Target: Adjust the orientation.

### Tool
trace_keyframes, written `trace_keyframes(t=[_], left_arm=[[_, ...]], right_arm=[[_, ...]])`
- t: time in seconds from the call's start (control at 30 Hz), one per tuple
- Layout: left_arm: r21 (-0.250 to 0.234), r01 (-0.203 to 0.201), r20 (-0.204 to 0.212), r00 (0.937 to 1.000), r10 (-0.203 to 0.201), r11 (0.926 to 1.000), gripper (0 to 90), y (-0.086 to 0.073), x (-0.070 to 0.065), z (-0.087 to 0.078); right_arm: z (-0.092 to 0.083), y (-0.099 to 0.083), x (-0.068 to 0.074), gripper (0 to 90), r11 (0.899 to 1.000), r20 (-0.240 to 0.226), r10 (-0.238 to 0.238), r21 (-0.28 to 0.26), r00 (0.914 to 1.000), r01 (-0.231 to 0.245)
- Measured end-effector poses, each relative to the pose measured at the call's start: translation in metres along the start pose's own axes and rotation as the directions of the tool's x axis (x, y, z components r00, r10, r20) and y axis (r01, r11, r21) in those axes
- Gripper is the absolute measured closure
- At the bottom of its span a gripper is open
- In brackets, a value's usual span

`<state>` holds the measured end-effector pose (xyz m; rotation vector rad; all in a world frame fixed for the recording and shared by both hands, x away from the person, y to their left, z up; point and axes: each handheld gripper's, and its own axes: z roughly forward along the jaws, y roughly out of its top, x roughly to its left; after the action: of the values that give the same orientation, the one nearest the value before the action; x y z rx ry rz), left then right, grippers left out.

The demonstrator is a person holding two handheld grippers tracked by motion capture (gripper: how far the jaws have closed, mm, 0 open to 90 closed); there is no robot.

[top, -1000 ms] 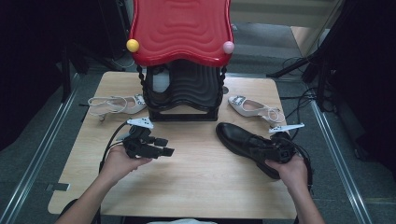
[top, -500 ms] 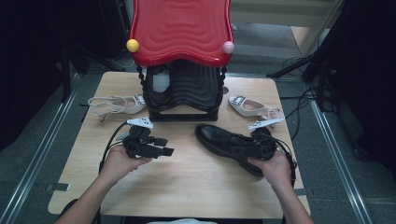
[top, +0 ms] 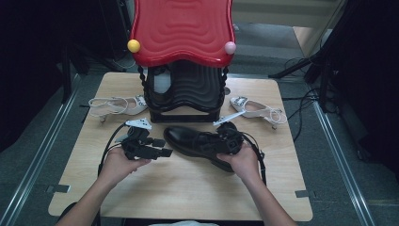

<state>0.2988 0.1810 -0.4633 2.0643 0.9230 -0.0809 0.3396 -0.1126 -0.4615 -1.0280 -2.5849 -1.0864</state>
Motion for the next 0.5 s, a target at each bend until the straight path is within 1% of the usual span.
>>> trace_keyframes(t=[0.17, 0.27, 0.33, 0.4, 0.43, 0.5], left_arm=[[-0.009, 0.003, 0.014, 0.9999, -0.002, 1.0000, 43.2, -0.002, 0.000, -0.001], [-0.008, 0.000, 0.006, 1.0000, 0.001, 1.0000, 44.0, -0.003, 0.000, -0.001], [-0.004, 0.002, 0.004, 1.0000, -0.002, 1.0000, 45.6, -0.004, 0.001, 0.000], [-0.001, -0.001, 0.007, 1.0000, 0.001, 1.0000, 50.5, -0.005, 0.002, 0.001], [0.005, -0.004, 0.005, 1.0000, 0.004, 1.0000, 53.4, -0.004, 0.002, 0.001], [0.009, 0.003, 0.000, 1.0000, -0.003, 1.0000, 59.1, -0.004, 0.003, 0.002]], right_arm=[[0.020, 0.014, 0.011, 81.7, 1.000, -0.022, -0.020, 0.023, 0.9996, 0.020], [0.030, 0.021, 0.020, 81.5, 0.999, -0.032, -0.039, 0.035, 0.9987, 0.040], [0.036, 0.022, 0.022, 80.7, 0.998, -0.036, -0.043, 0.040, 0.9984, 0.044], [0.042, 0.020, 0.022, 80.5, 0.998, -0.039, -0.045, 0.049, 0.9982, 0.047], [0.043, 0.019, 0.022, 80.0, 0.998, -0.030, -0.053, 0.041, 0.9981, 0.054], [0.043, 0.017, 0.021, 78.2, 0.998, -0.043, -0.040, 0.042, 0.9983, 0.041]])
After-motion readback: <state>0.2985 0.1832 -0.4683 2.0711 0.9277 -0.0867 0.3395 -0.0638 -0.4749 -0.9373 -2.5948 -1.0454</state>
